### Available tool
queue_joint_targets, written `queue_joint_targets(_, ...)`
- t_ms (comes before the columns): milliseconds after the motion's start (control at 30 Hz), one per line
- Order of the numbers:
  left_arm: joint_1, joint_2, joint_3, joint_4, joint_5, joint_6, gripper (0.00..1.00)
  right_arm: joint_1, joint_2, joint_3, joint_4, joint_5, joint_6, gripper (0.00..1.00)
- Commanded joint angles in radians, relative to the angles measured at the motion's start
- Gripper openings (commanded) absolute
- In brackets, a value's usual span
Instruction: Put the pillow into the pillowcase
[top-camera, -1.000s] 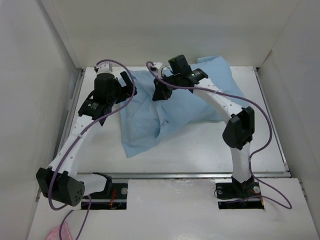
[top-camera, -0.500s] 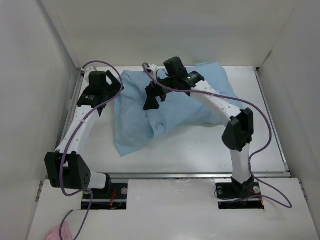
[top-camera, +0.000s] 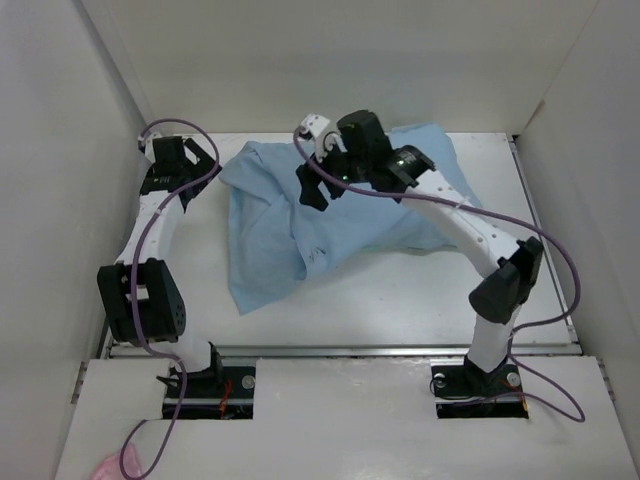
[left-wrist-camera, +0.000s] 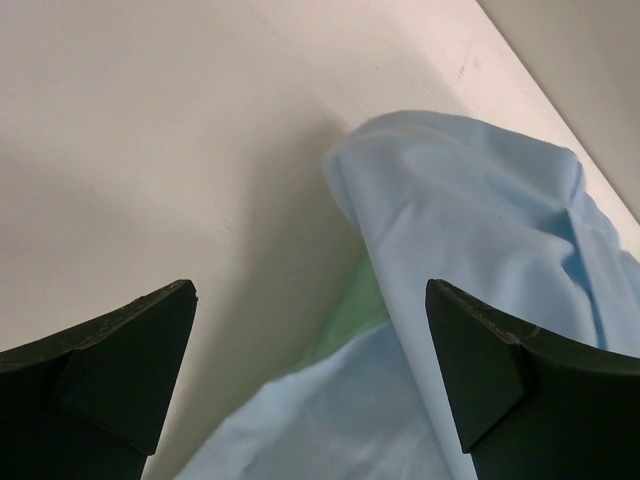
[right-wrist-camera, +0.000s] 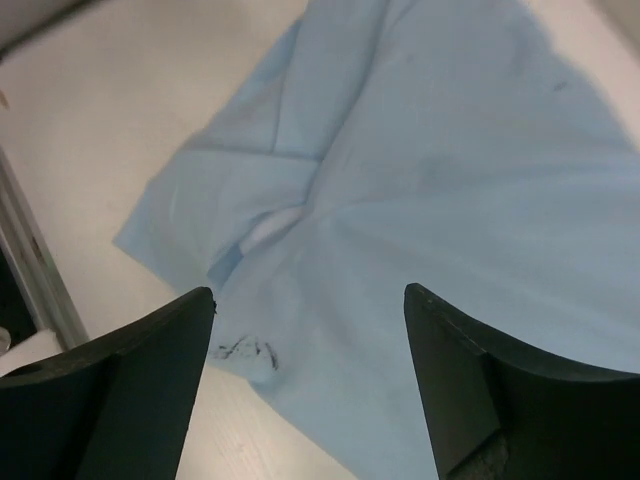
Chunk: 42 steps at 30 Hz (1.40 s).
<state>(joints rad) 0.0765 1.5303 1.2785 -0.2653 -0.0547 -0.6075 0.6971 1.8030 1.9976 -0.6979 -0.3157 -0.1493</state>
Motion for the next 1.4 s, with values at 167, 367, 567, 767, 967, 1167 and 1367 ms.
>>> queue_joint_targets(167, 0.029, 0.05, 0.1, 0.09, 0.114, 0.04, 1.0, 0.093, 0.116, -0.074, 0.023, 0.052, 0.074, 0.72)
queue_joint_targets(367, 0.029, 0.068, 0.081, 0.1, 0.138, 0.049, 1.0, 0.093, 0.205, -0.048, 0.055, 0.06, 0.142, 0.26)
queue_joint_targets(567, 0.051, 0.105, 0.081, 0.109, 0.174, 0.058, 1.0, 0.111, 0.157, -0.036, 0.064, -0.103, 0.114, 0.0)
queue_joint_targets(767, 0.051, 0.145, 0.09, 0.127, 0.199, 0.067, 1.0, 0.131, 0.169, 0.017, 0.063, -0.223, 0.08, 0.0)
queue_joint_targets(967, 0.051, 0.194, 0.11, 0.127, 0.208, 0.068, 1.0, 0.14, 0.311, 0.119, 0.04, -0.224, 0.08, 0.0)
queue_joint_targets(1167, 0.083, 0.234, 0.154, 0.127, 0.252, 0.068, 1.0, 0.14, 0.375, 0.193, 0.028, -0.21, 0.076, 0.16)
queue_joint_targets(1367, 0.105, 0.3, 0.278, 0.115, 0.315, 0.089, 1.0, 0.14, 0.181, 0.181, 0.014, -0.002, 0.022, 1.0)
